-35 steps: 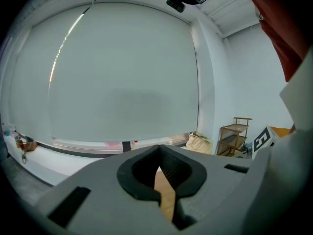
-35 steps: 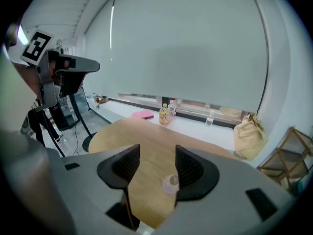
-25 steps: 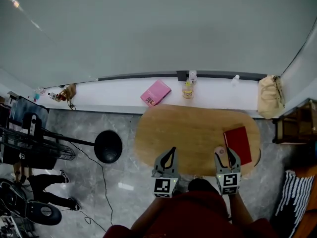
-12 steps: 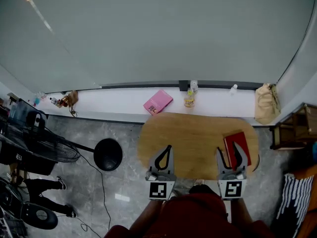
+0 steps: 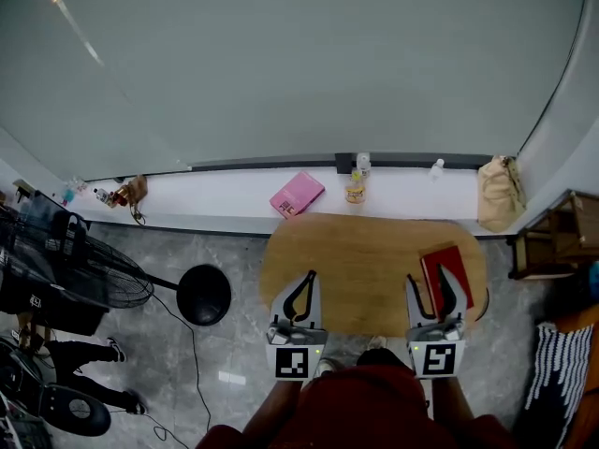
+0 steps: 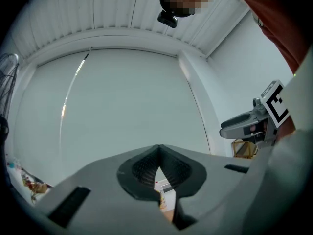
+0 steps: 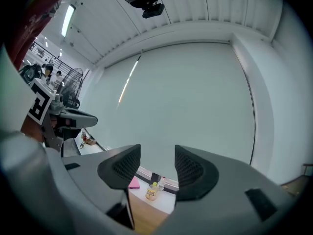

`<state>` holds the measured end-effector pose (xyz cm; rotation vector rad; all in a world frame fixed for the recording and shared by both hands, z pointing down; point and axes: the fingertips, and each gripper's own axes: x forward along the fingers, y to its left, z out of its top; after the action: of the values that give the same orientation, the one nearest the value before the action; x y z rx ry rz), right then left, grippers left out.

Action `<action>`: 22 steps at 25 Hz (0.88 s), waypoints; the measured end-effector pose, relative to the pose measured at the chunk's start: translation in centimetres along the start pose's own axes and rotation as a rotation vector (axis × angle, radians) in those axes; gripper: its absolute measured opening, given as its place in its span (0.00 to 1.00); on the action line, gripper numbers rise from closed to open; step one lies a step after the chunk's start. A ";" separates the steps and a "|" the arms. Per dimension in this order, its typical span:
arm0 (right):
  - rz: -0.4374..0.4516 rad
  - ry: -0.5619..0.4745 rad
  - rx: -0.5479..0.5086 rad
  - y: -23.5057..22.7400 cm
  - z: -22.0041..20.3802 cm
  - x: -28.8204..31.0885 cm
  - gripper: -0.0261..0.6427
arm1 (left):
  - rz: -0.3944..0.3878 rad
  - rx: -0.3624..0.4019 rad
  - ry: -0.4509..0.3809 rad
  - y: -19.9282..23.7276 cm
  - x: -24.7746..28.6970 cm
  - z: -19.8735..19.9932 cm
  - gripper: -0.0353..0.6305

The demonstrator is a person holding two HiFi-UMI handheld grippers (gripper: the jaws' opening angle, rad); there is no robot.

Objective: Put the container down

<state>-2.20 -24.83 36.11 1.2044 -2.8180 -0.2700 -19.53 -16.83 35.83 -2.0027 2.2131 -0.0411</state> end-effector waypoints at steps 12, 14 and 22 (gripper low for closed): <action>-0.136 -0.023 0.024 -3.1 0.3 -2.8 0.05 | -0.057 -0.014 0.024 -1.7 1.0 -0.4 0.06; -0.149 -0.017 0.030 -3.6 0.0 -3.3 0.03 | -0.071 -0.020 0.014 -2.3 1.4 -0.4 0.06; -0.201 -0.039 0.041 -6.0 0.8 -4.9 0.03 | -0.122 -0.037 -0.014 -4.8 2.4 0.9 0.06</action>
<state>5.33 -25.23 34.24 1.5098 -2.7486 -0.2488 -14.85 -19.64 35.27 -2.1483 2.0959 -0.0005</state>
